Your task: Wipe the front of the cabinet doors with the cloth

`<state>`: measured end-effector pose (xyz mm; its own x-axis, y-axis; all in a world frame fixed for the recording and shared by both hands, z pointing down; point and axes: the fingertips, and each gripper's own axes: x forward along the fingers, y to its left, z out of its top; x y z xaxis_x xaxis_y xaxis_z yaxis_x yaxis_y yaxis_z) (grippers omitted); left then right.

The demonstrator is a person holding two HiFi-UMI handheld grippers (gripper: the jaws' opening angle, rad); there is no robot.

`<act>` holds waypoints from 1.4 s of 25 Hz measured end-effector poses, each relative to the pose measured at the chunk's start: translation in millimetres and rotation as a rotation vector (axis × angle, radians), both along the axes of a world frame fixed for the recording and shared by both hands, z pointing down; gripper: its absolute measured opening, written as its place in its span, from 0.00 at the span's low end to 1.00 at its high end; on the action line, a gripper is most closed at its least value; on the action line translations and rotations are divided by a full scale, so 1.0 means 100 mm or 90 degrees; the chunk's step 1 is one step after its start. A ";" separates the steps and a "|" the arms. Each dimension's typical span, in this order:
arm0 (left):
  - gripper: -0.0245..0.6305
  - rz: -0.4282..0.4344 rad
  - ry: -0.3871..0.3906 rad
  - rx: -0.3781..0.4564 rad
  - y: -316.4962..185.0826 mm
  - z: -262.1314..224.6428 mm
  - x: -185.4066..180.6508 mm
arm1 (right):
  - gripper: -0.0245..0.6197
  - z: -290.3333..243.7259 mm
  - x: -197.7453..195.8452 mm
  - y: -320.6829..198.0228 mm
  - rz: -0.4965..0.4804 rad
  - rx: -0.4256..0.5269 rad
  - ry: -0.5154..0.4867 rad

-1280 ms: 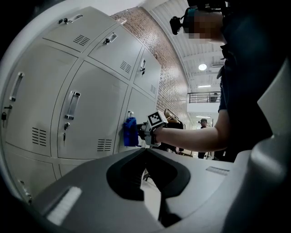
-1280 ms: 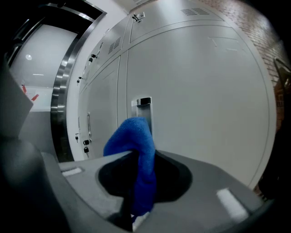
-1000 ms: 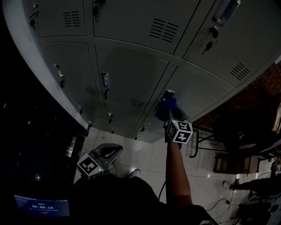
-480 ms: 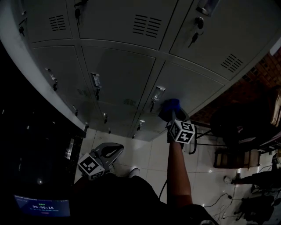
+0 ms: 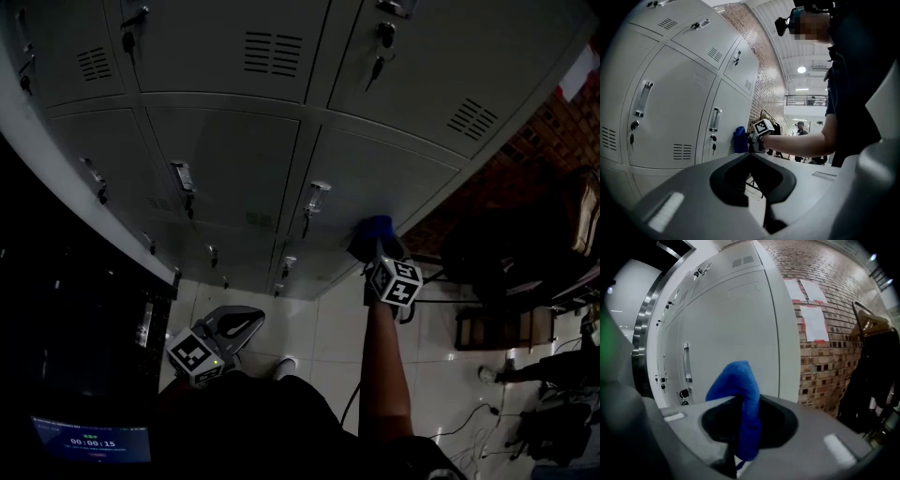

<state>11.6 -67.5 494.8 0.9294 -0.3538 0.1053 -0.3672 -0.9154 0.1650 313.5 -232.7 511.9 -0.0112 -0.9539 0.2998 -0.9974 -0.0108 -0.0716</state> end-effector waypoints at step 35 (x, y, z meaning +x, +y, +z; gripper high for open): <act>0.04 -0.002 -0.001 0.001 0.13 -0.02 -0.17 | 0.14 -0.12 -1.32 0.28 -0.117 0.062 -0.027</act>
<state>-5.8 -54.7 492.7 0.9278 -0.3575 0.1066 -0.3710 -0.9143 0.1626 181.5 -204.4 499.9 -0.1984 -0.9590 0.2022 -0.9780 0.1803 -0.1048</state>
